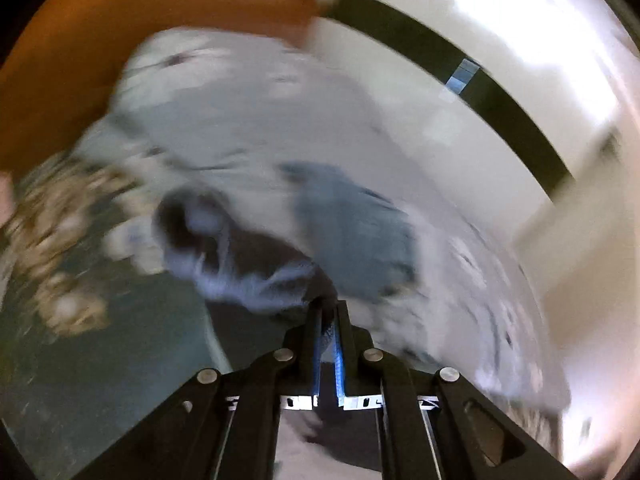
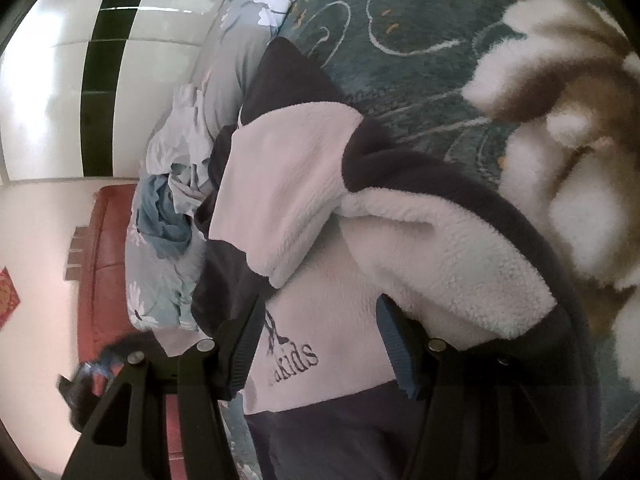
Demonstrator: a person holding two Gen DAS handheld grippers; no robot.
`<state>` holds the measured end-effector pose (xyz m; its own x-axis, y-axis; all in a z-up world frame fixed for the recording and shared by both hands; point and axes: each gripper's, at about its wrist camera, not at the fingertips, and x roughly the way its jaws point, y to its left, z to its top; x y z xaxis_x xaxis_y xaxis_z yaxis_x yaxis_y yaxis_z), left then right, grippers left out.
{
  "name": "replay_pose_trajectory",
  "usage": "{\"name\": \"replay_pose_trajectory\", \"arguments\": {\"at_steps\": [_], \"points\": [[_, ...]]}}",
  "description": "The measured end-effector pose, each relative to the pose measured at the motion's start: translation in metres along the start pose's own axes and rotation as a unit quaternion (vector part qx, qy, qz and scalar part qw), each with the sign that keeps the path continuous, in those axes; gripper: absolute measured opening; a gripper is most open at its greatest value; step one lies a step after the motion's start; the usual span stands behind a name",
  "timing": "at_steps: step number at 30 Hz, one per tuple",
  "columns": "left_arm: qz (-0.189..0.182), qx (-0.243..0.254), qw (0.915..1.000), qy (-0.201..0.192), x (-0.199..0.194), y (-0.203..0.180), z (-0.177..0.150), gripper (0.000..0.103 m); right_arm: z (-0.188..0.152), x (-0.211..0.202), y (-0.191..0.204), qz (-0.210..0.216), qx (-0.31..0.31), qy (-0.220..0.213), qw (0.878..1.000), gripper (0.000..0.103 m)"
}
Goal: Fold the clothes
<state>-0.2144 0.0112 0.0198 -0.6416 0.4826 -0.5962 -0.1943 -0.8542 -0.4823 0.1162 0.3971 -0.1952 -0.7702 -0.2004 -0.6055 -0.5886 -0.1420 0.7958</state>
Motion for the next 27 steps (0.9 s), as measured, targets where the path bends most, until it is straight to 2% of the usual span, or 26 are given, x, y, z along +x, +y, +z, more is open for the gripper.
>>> {"name": "replay_pose_trajectory", "arguments": {"at_steps": [5,11,16,21,24,26,27], "points": [[-0.057,0.057,0.9948,0.062,0.044,-0.081,-0.044,0.006,0.001,-0.002,-0.002,0.005,0.006,0.001,1.0,0.059],[-0.082,0.083,0.981,0.155,0.104,-0.137,-0.119,0.006,0.006,-0.01,-0.015,0.055,0.055,-0.016,0.997,0.059],[-0.065,0.12,0.9683,0.209,0.121,-0.152,-0.171,0.006,0.008,-0.015,-0.021,0.073,0.072,-0.023,0.994,0.059],[-0.034,0.142,0.9555,0.256,0.127,-0.14,-0.199,0.007,0.008,-0.017,-0.019,0.07,0.067,-0.025,0.995,0.059],[-0.036,0.138,0.9536,0.265,0.112,-0.128,-0.2,0.016,0.009,-0.022,-0.013,0.066,0.053,-0.031,0.996,0.059],[-0.043,0.134,0.9576,0.252,0.094,-0.118,-0.193,0.036,0.009,-0.029,-0.005,0.064,0.036,-0.039,0.997,0.059],[-0.031,0.134,0.9627,0.233,0.082,-0.109,-0.188,0.041,0.008,-0.034,0.001,0.068,0.021,-0.046,0.996,0.059]]}}
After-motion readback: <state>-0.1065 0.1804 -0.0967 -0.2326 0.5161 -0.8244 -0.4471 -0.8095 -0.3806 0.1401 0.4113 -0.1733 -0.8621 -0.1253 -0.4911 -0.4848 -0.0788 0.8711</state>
